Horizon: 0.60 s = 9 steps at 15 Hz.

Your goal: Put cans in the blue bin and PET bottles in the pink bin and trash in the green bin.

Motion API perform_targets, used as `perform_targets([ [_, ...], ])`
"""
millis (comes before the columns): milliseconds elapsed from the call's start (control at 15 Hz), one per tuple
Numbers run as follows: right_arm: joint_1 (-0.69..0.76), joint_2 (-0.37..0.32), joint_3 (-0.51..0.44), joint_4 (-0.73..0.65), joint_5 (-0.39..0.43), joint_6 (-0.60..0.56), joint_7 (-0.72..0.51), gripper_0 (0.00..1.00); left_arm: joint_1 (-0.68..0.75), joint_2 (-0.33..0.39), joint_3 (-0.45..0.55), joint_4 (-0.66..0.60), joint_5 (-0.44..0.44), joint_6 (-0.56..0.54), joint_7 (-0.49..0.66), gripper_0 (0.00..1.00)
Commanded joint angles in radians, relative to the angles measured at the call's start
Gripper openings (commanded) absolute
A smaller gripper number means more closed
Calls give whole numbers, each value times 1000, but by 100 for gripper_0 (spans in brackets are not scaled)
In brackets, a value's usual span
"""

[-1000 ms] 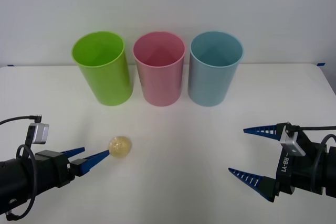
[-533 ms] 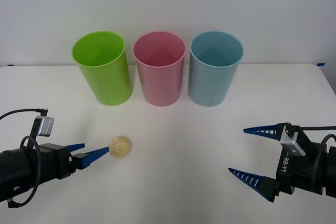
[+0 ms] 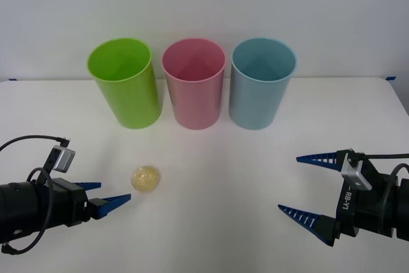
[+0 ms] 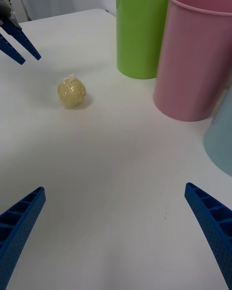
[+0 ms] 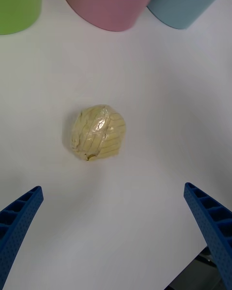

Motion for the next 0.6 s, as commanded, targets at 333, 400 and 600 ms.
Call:
perform_targets([
  [333,0,0,0,0,0,0,0,100,-172,4,-150,76,-46,0,1,100],
  [400,0,0,0,0,0,0,0,100,-212,4,-184,88,-51,0,1,100],
  [600,0,0,0,0,0,0,0,100,-337,3,-306,142,-49,0,3,100],
])
